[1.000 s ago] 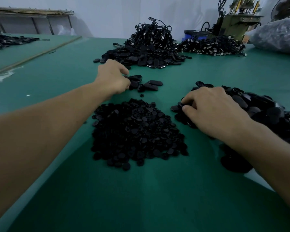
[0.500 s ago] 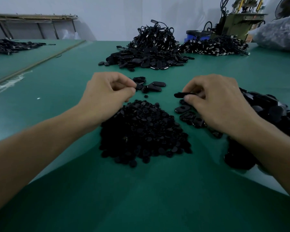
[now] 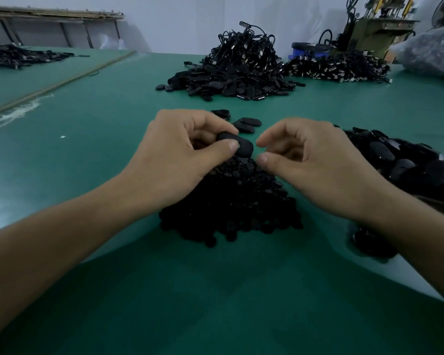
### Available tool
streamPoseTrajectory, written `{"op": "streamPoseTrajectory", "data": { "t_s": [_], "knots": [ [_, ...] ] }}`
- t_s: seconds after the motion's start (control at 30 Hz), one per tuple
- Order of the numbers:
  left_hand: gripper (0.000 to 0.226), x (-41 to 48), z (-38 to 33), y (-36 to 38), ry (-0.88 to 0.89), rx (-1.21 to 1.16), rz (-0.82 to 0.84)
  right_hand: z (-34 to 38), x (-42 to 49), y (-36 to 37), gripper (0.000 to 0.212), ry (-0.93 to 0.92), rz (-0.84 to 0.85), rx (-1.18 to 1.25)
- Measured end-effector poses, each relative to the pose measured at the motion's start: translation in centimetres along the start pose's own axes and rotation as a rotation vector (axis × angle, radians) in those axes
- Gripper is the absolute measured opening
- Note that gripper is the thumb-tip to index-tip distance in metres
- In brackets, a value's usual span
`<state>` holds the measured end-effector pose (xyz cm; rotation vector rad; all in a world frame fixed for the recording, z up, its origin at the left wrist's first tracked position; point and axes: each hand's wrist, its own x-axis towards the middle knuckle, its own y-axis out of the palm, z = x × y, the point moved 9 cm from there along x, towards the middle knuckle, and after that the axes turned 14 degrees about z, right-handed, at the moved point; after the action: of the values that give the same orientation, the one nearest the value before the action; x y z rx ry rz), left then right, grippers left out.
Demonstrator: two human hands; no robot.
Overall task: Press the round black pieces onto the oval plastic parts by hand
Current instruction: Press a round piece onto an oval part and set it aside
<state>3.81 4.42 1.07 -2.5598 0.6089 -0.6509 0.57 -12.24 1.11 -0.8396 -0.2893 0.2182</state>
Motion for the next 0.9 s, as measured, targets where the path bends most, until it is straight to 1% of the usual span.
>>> {"op": "streamPoseTrajectory", "data": {
  "t_s": [0.03, 0.1, 0.2, 0.3, 0.43, 0.53, 0.63, 0.7, 0.8, 0.9],
  "knots": [
    [0.012, 0.0, 0.2, -0.2, -0.011, 0.006, -0.014, 0.1, 0.0, 0.2, 0.004, 0.012, 0.028, -0.090],
    [0.013, -0.1, 0.6, -0.6, -0.028, 0.014, -0.042, 0.0, -0.1, 0.7, 0.009, 0.032, 0.113, -0.171],
    [0.010, -0.1, 1.0, -1.2, -0.034, 0.013, -0.089, -0.4, -0.1, 0.9, 0.021, 0.073, 0.194, -0.220],
    [0.010, -0.2, 0.8, -1.6, -0.023, 0.005, -0.118, -0.7, 0.0, 1.1, 0.023, 0.088, 0.241, -0.225],
    [0.019, -0.2, 0.7, -1.5, -0.020, -0.020, -0.119, -0.5, -0.1, 1.1, 0.018, 0.067, 0.218, -0.203],
    [0.017, -0.3, 0.6, -1.4, -0.034, -0.045, -0.114, -0.1, 0.0, 1.2, 0.018, 0.047, 0.205, -0.276],
    [0.017, -0.4, 0.6, -1.2, -0.050, -0.049, -0.099, 0.6, 0.1, 1.4, 0.024, 0.009, 0.183, -0.355],
    [0.015, -0.5, 0.5, -1.1, -0.051, -0.050, -0.093, 1.0, 0.0, 0.8, 0.025, -0.012, 0.115, -0.314],
    [0.015, -0.5, 0.4, -1.0, -0.045, -0.082, -0.096, 0.9, -0.2, 0.0, 0.018, -0.030, 0.030, -0.068],
    [0.017, -0.5, 0.2, -0.7, -0.029, -0.137, -0.093, 0.9, -0.2, -0.1, 0.013, -0.050, 0.011, 0.120]
  ]
}}
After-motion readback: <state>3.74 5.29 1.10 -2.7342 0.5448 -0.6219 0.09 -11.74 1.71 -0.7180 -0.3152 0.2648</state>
